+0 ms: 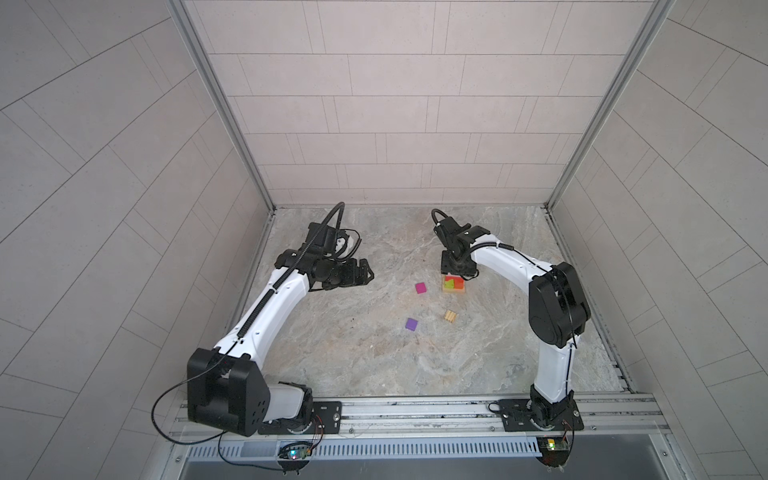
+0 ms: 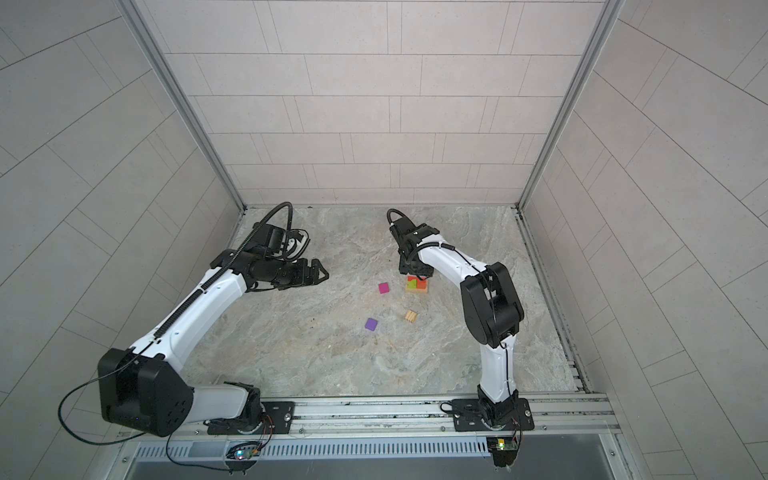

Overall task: Build the wood block tower
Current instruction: 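Set the pink block on the red arch, open the right gripper and rise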

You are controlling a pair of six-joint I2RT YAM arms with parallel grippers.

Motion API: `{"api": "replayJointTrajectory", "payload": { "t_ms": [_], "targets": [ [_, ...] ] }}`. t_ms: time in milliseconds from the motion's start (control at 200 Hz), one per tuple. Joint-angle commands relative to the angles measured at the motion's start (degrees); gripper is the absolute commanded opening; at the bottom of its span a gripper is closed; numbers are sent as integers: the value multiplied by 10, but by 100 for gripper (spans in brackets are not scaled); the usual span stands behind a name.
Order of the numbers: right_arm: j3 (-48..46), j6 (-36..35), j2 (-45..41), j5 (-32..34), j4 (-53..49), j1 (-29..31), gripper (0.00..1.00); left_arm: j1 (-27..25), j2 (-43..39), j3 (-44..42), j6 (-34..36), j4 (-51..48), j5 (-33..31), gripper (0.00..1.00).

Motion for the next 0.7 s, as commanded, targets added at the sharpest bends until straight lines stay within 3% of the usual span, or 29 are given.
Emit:
{"api": "replayJointTrajectory", "payload": {
  "t_ms": [0, 350, 696],
  "targets": [
    [-11, 12, -21, 13, -12, -2, 55, 3, 3, -7, -1, 4, -1, 92],
    [-13, 14, -19, 11, -10, -2, 59, 3, 3, -6, -1, 3, -1, 92],
    [-11, 10, -14, 7, -9, -2, 77, 3, 2, -7, -1, 4, -1, 92]
  ]
}}
